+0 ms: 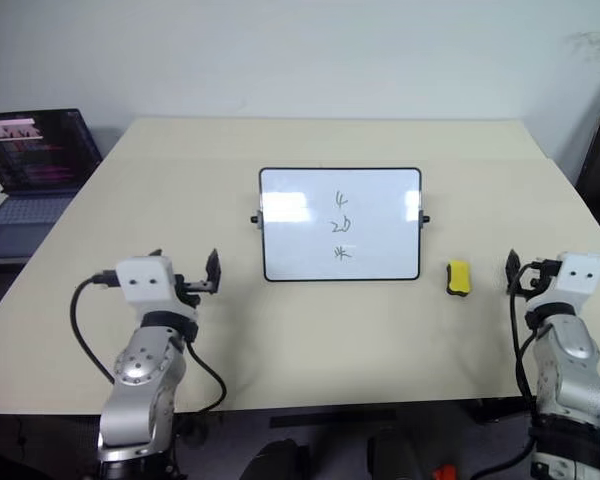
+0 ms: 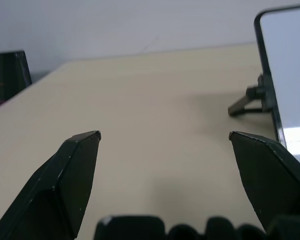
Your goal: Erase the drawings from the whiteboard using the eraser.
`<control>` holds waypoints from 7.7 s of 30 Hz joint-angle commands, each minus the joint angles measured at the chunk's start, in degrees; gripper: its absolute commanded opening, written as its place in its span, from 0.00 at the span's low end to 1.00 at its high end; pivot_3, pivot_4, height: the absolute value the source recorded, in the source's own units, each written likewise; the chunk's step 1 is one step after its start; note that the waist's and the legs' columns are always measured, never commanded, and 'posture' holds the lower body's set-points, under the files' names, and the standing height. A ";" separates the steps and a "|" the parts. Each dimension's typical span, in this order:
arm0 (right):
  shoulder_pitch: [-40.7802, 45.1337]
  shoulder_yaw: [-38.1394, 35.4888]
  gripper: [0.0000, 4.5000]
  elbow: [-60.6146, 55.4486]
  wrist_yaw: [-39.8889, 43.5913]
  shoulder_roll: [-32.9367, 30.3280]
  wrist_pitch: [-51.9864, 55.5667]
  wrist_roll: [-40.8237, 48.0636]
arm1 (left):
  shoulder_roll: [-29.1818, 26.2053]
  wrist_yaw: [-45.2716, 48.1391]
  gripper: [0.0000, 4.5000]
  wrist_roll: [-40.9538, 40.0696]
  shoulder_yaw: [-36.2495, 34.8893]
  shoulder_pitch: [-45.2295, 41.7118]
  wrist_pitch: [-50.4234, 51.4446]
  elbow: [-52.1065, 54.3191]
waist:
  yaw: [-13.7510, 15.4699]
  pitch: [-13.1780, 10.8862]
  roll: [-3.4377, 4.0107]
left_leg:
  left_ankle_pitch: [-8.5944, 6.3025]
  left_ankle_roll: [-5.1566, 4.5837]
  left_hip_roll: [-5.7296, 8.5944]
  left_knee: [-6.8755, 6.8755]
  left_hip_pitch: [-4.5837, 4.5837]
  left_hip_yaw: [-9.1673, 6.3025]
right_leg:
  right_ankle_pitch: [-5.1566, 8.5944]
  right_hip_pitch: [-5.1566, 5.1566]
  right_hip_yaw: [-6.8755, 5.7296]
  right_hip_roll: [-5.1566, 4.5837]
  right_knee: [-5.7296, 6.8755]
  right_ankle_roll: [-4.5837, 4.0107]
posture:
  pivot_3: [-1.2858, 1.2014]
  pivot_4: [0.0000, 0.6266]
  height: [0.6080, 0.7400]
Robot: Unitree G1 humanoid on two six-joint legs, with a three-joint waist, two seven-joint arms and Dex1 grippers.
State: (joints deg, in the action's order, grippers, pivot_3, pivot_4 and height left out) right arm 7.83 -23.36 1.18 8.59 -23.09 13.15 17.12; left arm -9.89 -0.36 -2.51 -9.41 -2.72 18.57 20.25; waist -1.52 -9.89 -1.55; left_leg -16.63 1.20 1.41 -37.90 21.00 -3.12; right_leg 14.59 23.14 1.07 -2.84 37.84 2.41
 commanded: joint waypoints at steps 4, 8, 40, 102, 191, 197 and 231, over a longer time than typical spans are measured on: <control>-0.45 -1.37 0.99 -3.24 -2.32 1.16 3.48 0.55 | -0.56 1.28 1.00 -1.44 -1.12 -1.88 -0.87 -1.81 | 0.06 0.00 0.00 | 0.00 0.00 0.02 -0.03 -0.01 -0.01 | -0.01 -0.02 -0.03 0.01 0.00 0.01 | 0.52 0.24 1.00; -0.43 -1.59 0.99 -11.68 -1.13 0.80 7.36 4.07 | -3.31 7.77 1.00 -6.68 -2.32 -4.28 -0.94 -0.87 | 0.01 -0.04 0.04 | 0.00 0.00 0.01 -0.01 0.02 -0.01 | 0.00 0.04 -0.02 0.03 0.03 0.01 | 0.52 0.24 1.00; 5.72 10.61 0.99 -18.33 -13.56 9.94 27.68 0.97 | -28.03 72.97 1.00 -24.80 15.35 -34.07 3.90 -16.43 | -0.28 -0.10 0.10 | -0.03 -0.05 -0.05 0.03 0.18 -0.08 | 0.01 0.15 -0.05 0.28 -0.16 -0.01 | 0.52 0.24 1.00; 9.71 8.67 0.40 -4.64 -10.07 10.54 20.14 -3.24 | -27.37 69.42 1.00 -23.00 14.93 -31.41 3.85 -15.59 | -0.33 -0.10 0.11 | -0.03 -0.06 -0.05 0.00 0.16 -0.07 | 0.01 0.15 -0.03 0.28 -0.07 -0.01 | 0.52 0.24 1.00; 44.47 36.06 0.22 27.95 5.38 13.81 -5.73 -30.77 | -24.90 42.32 1.00 -15.67 8.19 -33.12 14.57 -17.45 | -0.61 0.02 0.05 | 0.21 0.32 -0.03 -0.14 0.92 -0.07 | -0.14 1.07 -0.08 -0.03 0.17 -0.16 | 0.52 0.24 1.00; 39.36 36.85 0.22 26.48 8.19 11.76 -2.30 -31.06 | -25.16 42.24 1.00 -15.75 7.80 -33.11 14.68 -17.37 | -0.47 0.06 0.02 | 0.15 0.22 0.01 -0.17 0.79 -0.08 | -0.14 0.93 -0.10 -0.06 0.21 -0.15 | 0.52 0.24 1.00; 16.60 29.25 0.22 -22.96 27.73 2.48 19.60 -3.15 | -26.26 42.43 1.00 -16.91 4.77 -26.15 15.37 -14.33 | -0.36 0.00 0.04 | 0.06 0.05 -0.01 -0.10 1.02 -0.13 | -0.15 1.06 -0.14 -0.08 0.02 -0.11 | 0.52 0.24 1.00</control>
State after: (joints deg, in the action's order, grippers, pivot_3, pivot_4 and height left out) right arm 24.96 5.00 -17.14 34.99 -19.63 32.17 12.79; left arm -35.50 42.00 -18.23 -2.81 -28.93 33.84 2.84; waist -1.88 -9.88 -1.51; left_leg -16.57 1.25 1.39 -38.02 22.00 -3.25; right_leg 14.44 24.18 0.94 -2.92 37.89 2.30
